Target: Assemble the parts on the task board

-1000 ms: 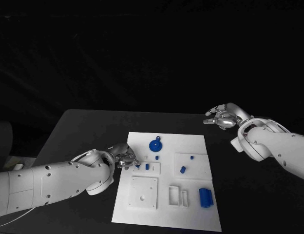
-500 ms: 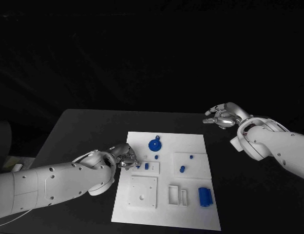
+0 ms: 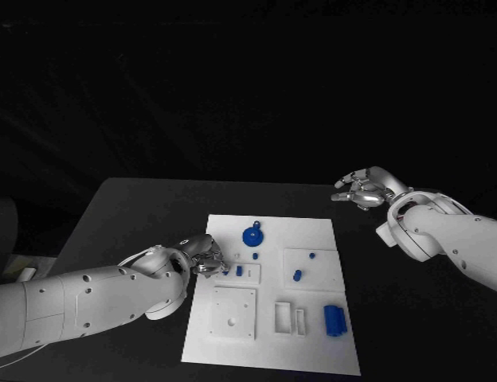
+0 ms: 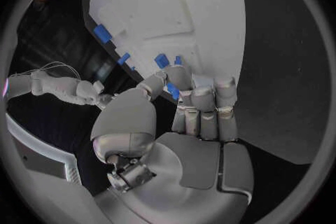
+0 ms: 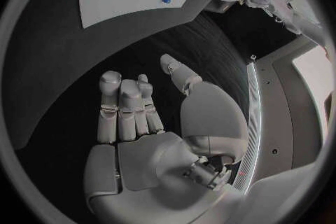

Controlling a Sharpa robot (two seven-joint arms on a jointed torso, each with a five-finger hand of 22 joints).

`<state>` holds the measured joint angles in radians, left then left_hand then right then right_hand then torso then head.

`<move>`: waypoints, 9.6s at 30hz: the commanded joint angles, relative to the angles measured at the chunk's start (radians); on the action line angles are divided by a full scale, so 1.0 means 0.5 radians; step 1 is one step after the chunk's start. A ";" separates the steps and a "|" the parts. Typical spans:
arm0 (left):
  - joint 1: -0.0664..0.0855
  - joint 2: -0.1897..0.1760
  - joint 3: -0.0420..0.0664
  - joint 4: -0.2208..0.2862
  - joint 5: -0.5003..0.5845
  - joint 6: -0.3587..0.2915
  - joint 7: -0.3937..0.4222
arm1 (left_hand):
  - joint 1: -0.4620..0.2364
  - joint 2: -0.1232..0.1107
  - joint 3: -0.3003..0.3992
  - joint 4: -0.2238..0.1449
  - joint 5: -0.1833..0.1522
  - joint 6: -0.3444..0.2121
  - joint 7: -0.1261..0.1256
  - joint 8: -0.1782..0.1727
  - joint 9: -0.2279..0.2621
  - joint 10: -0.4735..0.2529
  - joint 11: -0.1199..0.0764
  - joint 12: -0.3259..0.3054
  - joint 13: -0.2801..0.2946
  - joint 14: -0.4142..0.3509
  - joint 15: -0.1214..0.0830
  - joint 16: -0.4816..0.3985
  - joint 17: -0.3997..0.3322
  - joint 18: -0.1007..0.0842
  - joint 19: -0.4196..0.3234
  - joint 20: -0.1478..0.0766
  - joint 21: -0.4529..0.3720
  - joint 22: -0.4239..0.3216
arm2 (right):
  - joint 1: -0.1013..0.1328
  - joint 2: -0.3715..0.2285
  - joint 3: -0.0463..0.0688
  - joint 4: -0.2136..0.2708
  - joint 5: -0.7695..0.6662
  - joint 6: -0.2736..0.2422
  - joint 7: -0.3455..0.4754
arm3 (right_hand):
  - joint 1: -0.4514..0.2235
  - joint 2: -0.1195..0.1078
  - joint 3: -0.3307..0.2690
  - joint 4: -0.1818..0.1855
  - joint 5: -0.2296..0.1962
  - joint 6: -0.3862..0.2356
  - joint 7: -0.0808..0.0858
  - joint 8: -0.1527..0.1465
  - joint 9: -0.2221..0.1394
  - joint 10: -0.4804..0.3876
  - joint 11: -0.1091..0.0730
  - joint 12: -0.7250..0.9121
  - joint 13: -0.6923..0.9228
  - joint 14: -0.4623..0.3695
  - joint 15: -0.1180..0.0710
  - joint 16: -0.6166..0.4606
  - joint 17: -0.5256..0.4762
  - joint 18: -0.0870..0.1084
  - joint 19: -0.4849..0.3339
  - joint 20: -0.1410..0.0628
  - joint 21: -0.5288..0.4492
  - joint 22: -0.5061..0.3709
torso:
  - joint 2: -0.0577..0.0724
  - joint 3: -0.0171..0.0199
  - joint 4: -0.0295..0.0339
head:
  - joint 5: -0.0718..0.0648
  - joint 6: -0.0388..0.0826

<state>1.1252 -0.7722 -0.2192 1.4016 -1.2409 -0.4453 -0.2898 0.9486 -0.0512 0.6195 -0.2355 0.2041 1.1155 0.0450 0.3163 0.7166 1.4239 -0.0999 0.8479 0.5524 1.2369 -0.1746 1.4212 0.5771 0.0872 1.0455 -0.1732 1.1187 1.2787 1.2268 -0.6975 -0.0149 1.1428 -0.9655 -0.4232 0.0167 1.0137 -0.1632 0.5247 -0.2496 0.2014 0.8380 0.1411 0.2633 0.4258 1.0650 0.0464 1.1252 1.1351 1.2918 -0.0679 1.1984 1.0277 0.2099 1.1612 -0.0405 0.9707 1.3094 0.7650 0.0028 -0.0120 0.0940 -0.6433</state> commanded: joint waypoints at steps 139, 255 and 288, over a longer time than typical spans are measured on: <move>0.049 0.119 0.039 -0.099 0.042 0.665 -0.252 | -0.107 0.003 -0.020 0.020 0.094 0.289 -0.123 0.088 0.155 -0.014 -0.046 0.211 0.071 0.057 -0.096 0.146 0.063 0.031 -0.001 -0.197 0.064 0.034 | -0.018 0.011 0.001 -0.012 -0.005 0.031 0.009 | -0.048 -0.008 -0.014 0.016 0.088 -0.030 0.043 -0.012 -0.005 -0.014 0.003 0.018 -0.015 0.000 0.009 -0.018 0.006 0.104 0.009 -0.014 -0.012 0.032 | -0.001 0.0002 0.001 | -0.005 -0.019; 0.102 0.508 0.098 -0.458 -0.598 0.316 0.425 | 0.518 -0.359 0.035 -0.034 -0.168 -0.306 0.177 -0.228 -0.142 -0.661 0.408 -1.317 -0.639 -0.410 0.333 -0.303 -0.170 0.011 -0.407 0.130 -0.321 -0.043 | -0.019 0.024 0.001 -0.018 -0.005 0.034 0.014 | -0.067 -0.014 -0.022 0.027 0.104 -0.030 0.042 -0.012 -0.006 -0.013 0.002 0.022 -0.020 0.002 0.009 -0.020 0.008 0.104 0.010 -0.015 -0.013 0.032 | 0.003 -0.0031 -0.001 | -0.057 0.009; 0.062 0.584 0.074 -0.596 -0.603 0.377 0.456 | 0.527 -0.301 0.028 -0.002 -0.170 -0.310 0.182 -0.240 -0.178 -0.575 0.393 -1.360 -0.650 -0.380 0.319 -0.210 -0.139 0.038 -0.364 0.123 -0.275 -0.004 | -0.020 0.024 0.001 0.004 -0.005 0.036 0.016 | -0.070 -0.012 -0.024 0.028 0.108 -0.030 0.042 -0.011 -0.006 -0.013 0.002 0.023 -0.022 0.002 0.008 -0.020 0.009 0.104 0.011 -0.015 -0.013 0.032 | -0.002 0.0017 0.000 | -0.068 -0.009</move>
<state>1.1579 -0.4831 -0.1814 1.1037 -1.5442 -0.2745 -0.0737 1.2115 -0.2088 0.6347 -0.2420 0.1229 0.9610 0.1339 0.2003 0.6283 1.1313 0.0960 0.1728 0.2273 1.0431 -0.0155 1.3138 0.5071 0.0611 0.8601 -0.1090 0.9762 1.2765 1.2175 -0.6859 -0.0149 1.1429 -0.9649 -0.4174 0.0171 0.9900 -0.1711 0.5135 -0.2385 0.2518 0.8358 0.1437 0.2633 0.4240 1.0649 0.0464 1.1329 1.1257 1.2918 -0.0680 1.1945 1.0306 0.2099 1.1651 -0.0406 0.9706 1.3094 0.7642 0.0035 -0.0118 0.0606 -0.6472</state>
